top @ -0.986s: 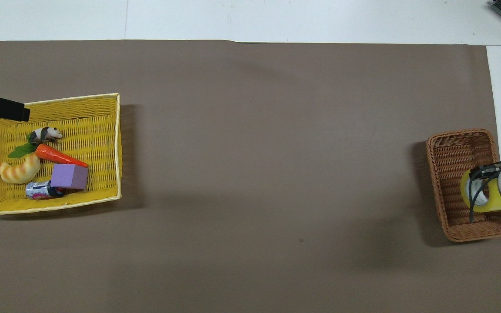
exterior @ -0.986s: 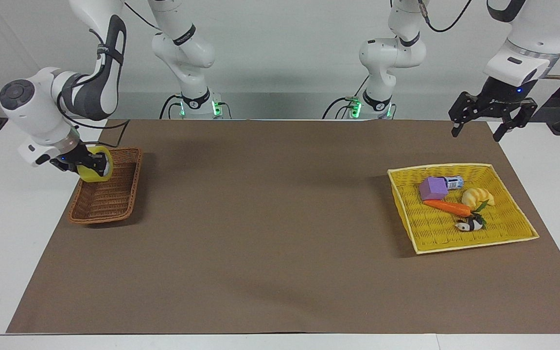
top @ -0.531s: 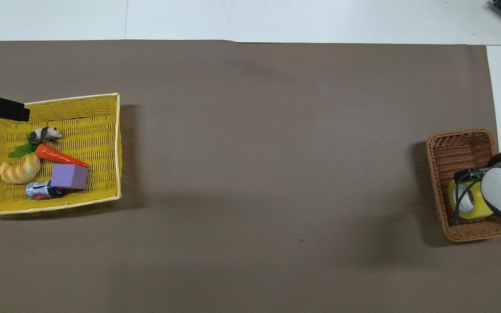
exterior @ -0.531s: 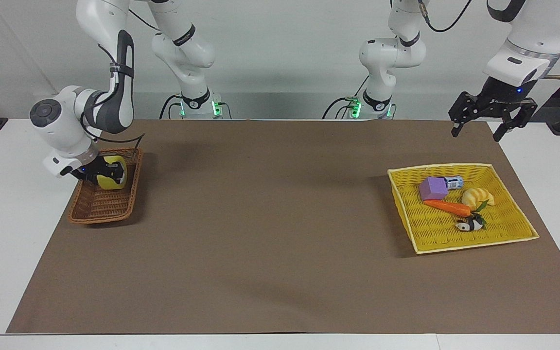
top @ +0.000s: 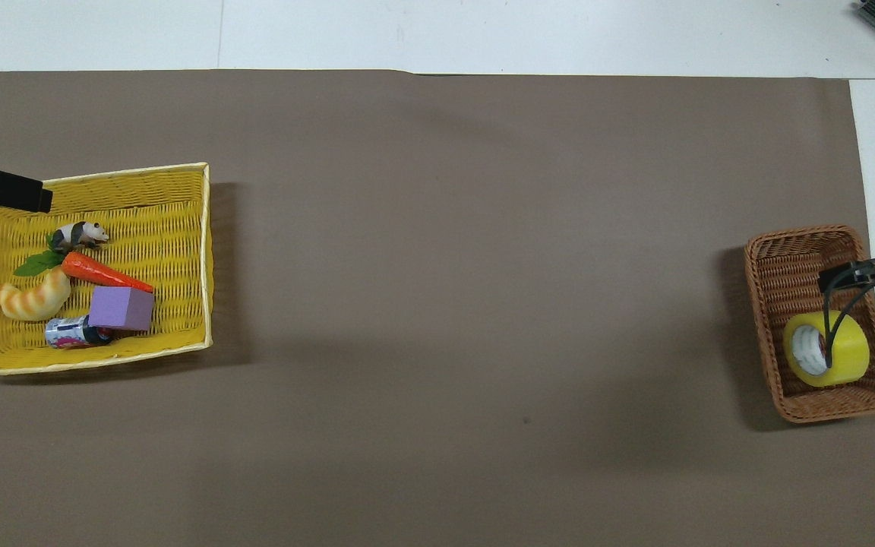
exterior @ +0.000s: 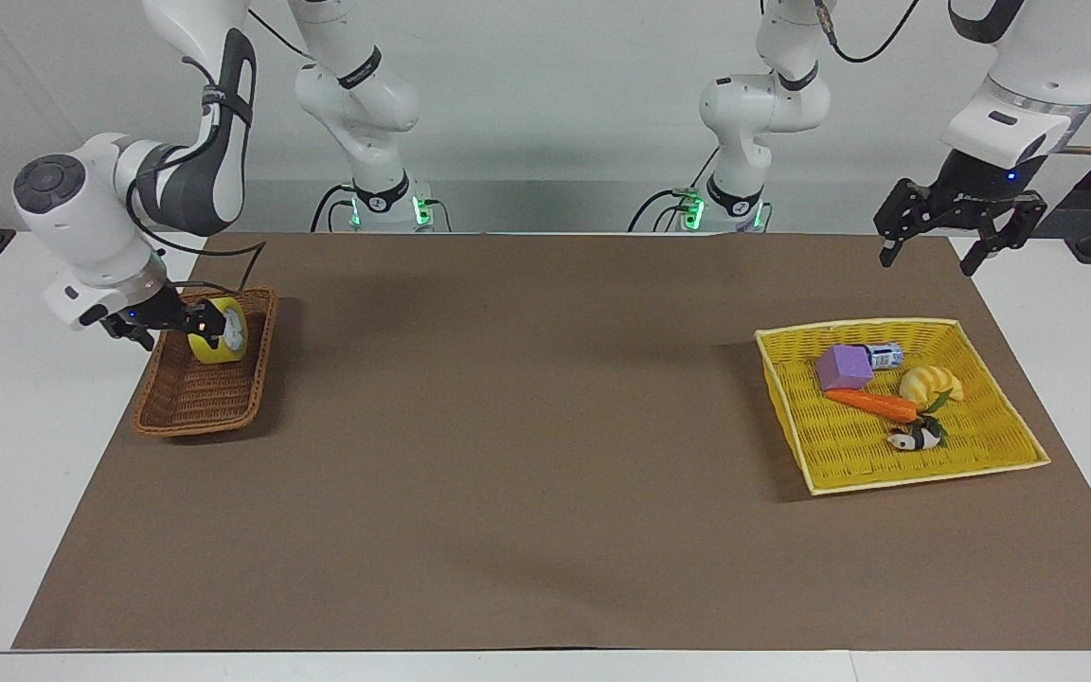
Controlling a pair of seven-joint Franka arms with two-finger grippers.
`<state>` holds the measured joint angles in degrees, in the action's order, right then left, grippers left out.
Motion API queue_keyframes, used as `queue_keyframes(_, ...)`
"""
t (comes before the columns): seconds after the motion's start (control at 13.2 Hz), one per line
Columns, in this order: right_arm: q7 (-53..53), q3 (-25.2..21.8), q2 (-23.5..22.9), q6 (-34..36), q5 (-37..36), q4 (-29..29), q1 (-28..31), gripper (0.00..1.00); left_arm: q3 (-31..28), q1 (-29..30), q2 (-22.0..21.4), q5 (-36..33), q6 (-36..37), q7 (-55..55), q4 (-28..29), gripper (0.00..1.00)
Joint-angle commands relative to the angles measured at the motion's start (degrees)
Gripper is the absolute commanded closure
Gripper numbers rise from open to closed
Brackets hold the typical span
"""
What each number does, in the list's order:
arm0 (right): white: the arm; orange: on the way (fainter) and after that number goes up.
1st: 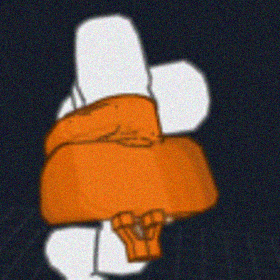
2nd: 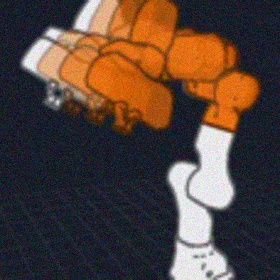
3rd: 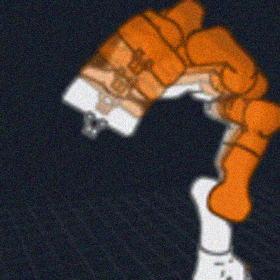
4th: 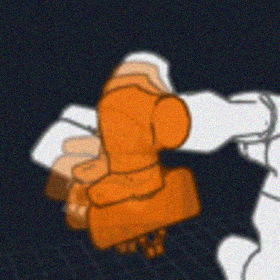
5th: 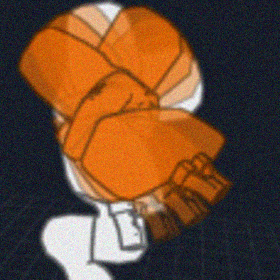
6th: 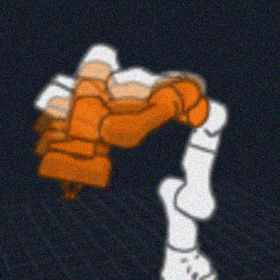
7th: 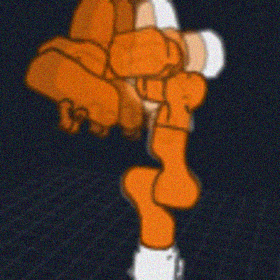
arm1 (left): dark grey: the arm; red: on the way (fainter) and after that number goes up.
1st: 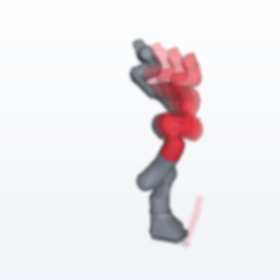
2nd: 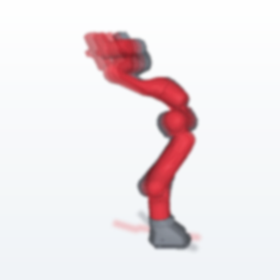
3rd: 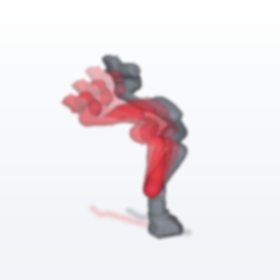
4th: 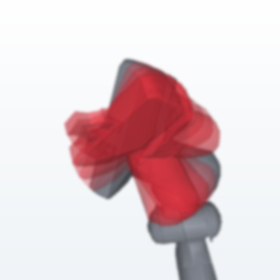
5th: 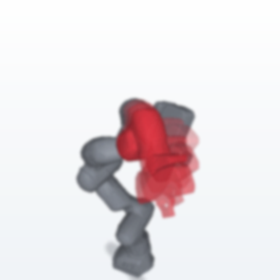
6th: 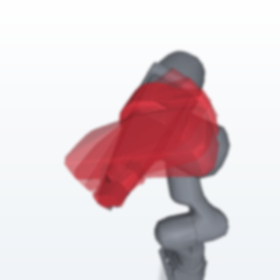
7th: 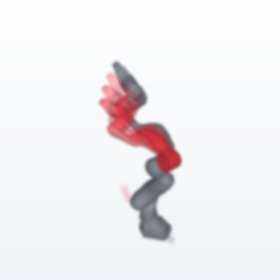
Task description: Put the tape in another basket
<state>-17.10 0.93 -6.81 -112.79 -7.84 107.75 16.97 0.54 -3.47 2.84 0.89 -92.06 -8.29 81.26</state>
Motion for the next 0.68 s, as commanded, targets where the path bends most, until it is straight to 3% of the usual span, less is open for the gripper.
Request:
queue_keyframes(0.0,4.1,0.3,0.4,4.5,-0.9,-5.3,-1.8,0.0,0.5,0.7,-0.7,-1.2,0.8,-0.3,0.5,0.0)
queue_keyframes(0.3,12.6,0.8,3.6,7.0,0.2,-8.3,-5.8,0.0,0.5,0.7,-0.7,-1.2,0.8,-0.3,0.5,0.0)
queue_keyframes(0.61,19.2,4.1,3.6,14.5,0.1,-15.4,-9.1,0.0,0.5,0.7,-0.7,-1.1,0.8,-0.3,0.5,0.0)
